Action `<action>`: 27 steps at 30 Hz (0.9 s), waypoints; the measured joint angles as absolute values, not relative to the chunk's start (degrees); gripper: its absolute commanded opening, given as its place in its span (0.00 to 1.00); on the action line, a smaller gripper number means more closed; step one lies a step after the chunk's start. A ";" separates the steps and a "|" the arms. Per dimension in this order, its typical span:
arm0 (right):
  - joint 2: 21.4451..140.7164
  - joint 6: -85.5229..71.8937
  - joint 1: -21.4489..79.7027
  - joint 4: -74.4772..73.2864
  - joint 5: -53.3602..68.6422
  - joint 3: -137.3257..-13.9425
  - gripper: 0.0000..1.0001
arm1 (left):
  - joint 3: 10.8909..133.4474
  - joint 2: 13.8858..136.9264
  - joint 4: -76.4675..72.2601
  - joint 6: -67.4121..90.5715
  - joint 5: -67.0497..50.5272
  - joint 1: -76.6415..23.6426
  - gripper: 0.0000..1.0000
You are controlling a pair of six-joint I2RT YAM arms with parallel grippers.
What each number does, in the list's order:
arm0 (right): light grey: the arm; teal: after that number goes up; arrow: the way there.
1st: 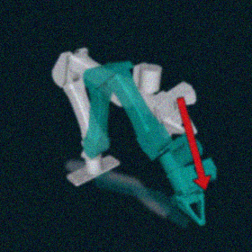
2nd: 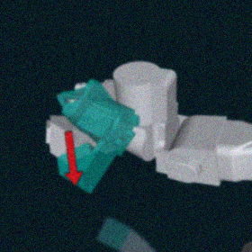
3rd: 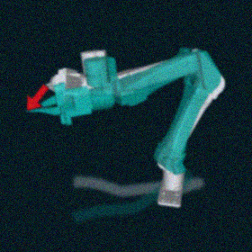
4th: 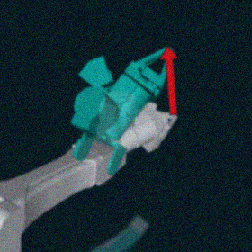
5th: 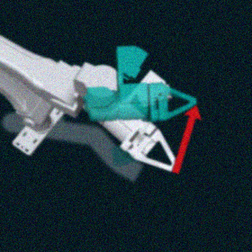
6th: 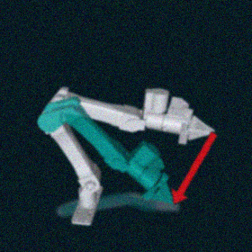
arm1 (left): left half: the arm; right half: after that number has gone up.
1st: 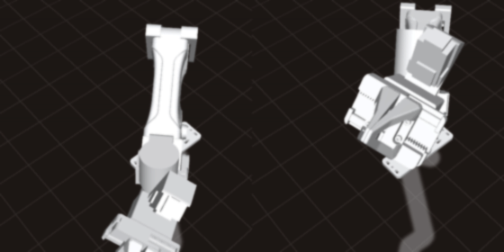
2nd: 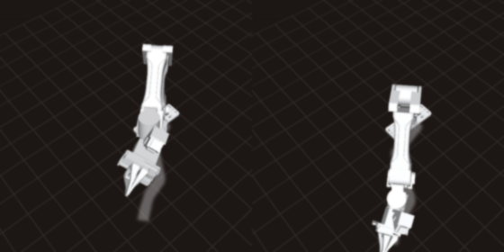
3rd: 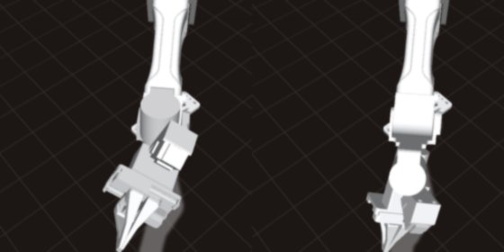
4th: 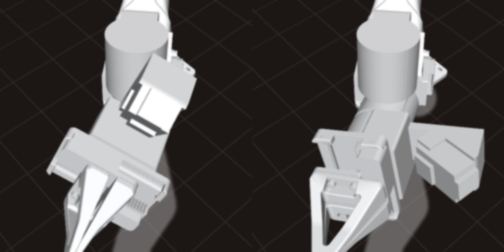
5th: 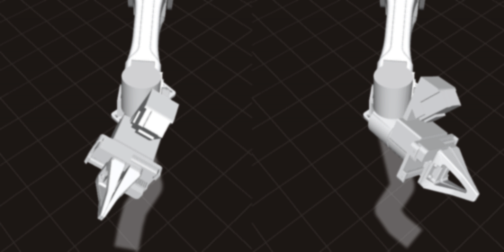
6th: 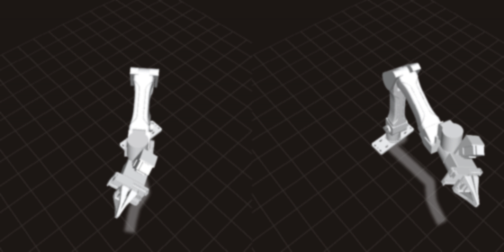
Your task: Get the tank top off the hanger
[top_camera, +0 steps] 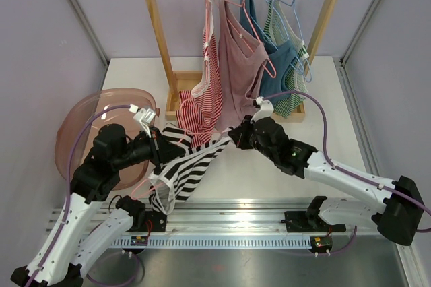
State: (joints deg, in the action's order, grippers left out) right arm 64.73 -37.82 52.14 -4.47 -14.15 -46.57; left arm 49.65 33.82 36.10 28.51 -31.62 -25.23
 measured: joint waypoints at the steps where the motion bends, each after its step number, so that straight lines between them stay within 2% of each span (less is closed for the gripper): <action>1: 64.53 -37.78 52.14 -4.71 -14.63 -46.57 0.00 | 49.65 33.85 36.18 28.51 -31.53 -25.23 0.00; 8: 64.42 -37.04 52.07 -11.94 -22.70 -47.18 0.00 | 49.65 33.71 36.29 28.32 -32.60 -25.23 0.00; 16: 65.14 -36.73 49.32 -21.39 -27.55 -54.39 0.00 | 49.67 31.66 34.04 28.77 -36.03 -25.30 0.00; 21: 63.92 -35.44 48.77 -25.19 -25.93 -56.42 0.00 | 49.67 28.95 23.83 32.56 -39.94 -25.28 0.00; 27: 56.21 -32.16 48.07 -27.70 -20.69 -60.42 0.00 | 49.76 28.08 7.16 38.74 -41.80 -25.30 0.00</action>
